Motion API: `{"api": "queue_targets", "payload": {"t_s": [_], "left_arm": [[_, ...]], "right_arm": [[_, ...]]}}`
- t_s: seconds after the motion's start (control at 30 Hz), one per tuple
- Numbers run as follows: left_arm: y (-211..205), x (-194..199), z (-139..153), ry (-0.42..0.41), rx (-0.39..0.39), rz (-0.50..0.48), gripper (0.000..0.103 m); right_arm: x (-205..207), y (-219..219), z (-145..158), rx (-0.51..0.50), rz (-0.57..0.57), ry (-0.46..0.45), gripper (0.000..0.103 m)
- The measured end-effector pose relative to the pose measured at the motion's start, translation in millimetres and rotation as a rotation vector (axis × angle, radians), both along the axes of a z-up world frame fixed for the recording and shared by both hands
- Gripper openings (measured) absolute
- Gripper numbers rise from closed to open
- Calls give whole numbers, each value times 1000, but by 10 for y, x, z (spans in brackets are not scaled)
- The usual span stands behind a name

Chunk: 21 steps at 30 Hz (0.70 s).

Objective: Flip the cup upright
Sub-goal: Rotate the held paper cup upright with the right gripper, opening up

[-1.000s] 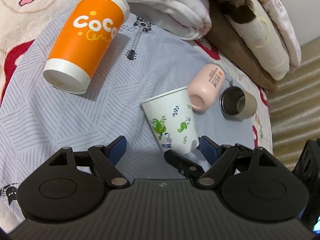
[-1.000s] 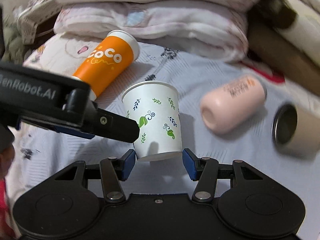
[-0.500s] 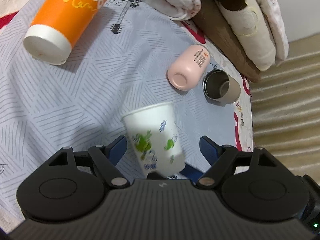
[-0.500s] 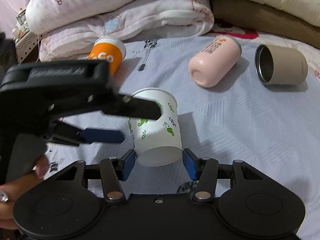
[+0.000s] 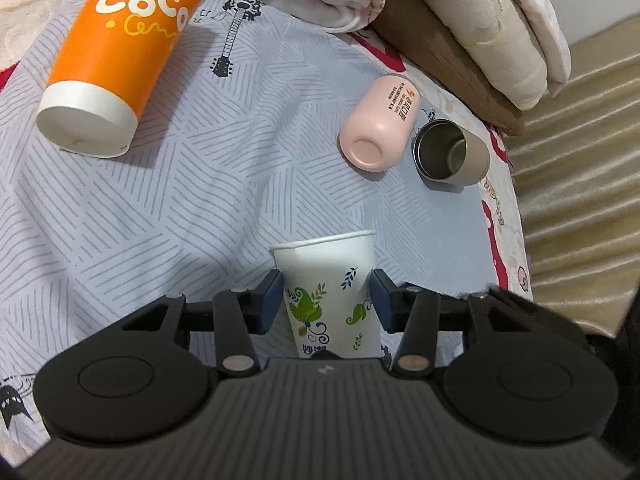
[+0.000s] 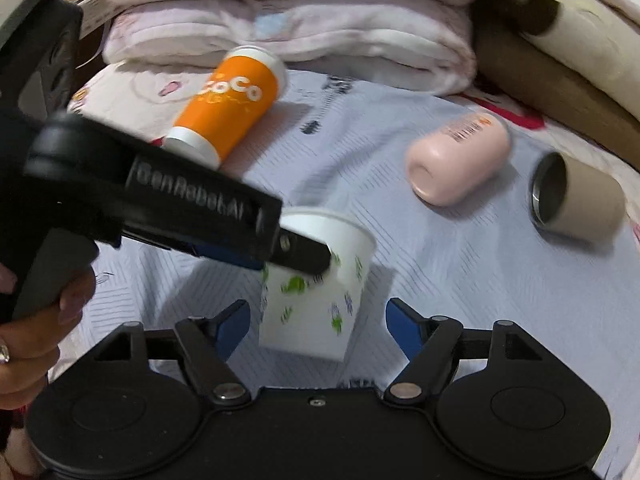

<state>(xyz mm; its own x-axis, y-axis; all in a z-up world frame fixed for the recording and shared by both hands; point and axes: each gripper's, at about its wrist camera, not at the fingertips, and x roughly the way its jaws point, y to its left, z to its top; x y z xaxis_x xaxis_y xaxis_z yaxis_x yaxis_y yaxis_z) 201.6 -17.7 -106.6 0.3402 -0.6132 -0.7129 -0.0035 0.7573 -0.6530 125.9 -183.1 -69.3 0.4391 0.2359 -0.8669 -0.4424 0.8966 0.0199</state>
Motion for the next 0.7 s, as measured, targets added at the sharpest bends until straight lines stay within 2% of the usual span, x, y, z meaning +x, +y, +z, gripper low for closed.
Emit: {"api": "queue_targets", "payload": {"t_s": [0.13, 0.23, 0.3, 0.4, 0.5, 0.7], "left_arm": [[6, 31, -28, 4, -12, -15, 48], [-14, 57, -89, 5, -36, -25, 53], [-27, 69, -121, 9, -61, -36, 52], [-83, 49, -19, -45, -14, -105, 50], [-115, -16, 84, -118, 31, -130, 50], [-105, -135, 278, -270, 133, -145, 50]], "right_arm": [[277, 18, -99, 24, 36, 107, 74], [403, 14, -185, 23, 26, 142, 72], [451, -27, -188, 46, 8, 166, 70], [419, -109, -189, 87, -8, 179, 70], [322, -108, -164, 110, -22, 139, 69], [198, -8, -114, 123, -10, -8, 69]]}}
